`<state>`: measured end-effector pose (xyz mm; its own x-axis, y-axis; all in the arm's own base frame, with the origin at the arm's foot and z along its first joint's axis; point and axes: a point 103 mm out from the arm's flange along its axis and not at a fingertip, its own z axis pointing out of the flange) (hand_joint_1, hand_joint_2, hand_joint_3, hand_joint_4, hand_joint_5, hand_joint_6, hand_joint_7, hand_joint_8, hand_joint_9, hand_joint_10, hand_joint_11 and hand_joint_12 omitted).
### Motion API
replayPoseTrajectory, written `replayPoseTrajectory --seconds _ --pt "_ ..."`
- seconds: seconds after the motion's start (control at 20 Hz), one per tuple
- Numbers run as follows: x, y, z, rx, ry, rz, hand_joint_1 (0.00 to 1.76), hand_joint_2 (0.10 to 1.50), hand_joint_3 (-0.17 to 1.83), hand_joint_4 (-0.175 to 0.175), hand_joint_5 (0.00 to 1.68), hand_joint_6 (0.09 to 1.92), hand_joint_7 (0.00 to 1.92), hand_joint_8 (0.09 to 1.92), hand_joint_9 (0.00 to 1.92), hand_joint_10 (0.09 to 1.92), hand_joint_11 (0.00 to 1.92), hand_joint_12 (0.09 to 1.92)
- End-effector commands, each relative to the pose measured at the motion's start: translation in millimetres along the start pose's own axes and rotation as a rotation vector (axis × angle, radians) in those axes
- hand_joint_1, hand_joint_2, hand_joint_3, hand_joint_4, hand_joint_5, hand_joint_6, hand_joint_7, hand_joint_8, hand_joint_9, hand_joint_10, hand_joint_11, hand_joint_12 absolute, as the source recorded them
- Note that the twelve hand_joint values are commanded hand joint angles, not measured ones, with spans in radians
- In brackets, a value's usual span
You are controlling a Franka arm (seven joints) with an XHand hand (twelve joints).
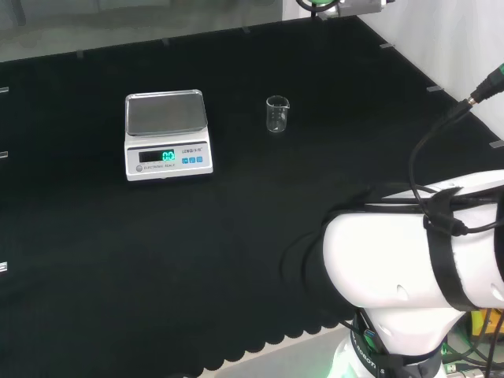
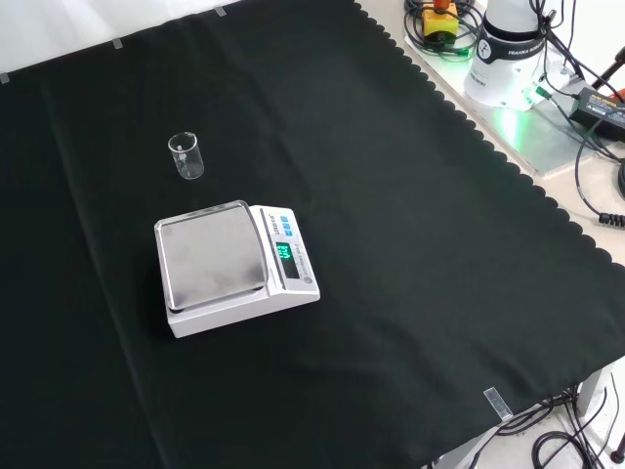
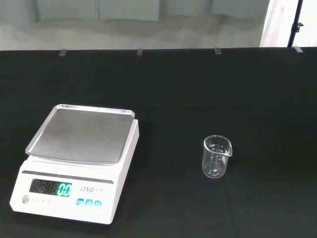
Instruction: Pick up the beaker.
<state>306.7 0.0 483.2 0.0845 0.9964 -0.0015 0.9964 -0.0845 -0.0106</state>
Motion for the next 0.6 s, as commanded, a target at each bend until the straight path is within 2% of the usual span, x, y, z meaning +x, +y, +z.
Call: replayPoseTrajectory --seconds 0.05,0.2,0.6 --pt "1 2 0 -0.005 -0.013 0.002 0.40 0.67 0.52 0.016 0.13 0.09 0.01 0.67 0.12 0.77 0.16 1.39" --pt "-6 1 4 -0.001 -0.015 0.004 0.40 0.72 0.43 0.017 0.16 0.09 0.00 0.68 0.09 0.81 0.12 1.47" --pt "-15 13 13 -0.025 0.001 0.028 0.41 0.74 0.39 0.019 0.18 0.09 0.00 0.69 0.09 0.82 0.12 1.48"
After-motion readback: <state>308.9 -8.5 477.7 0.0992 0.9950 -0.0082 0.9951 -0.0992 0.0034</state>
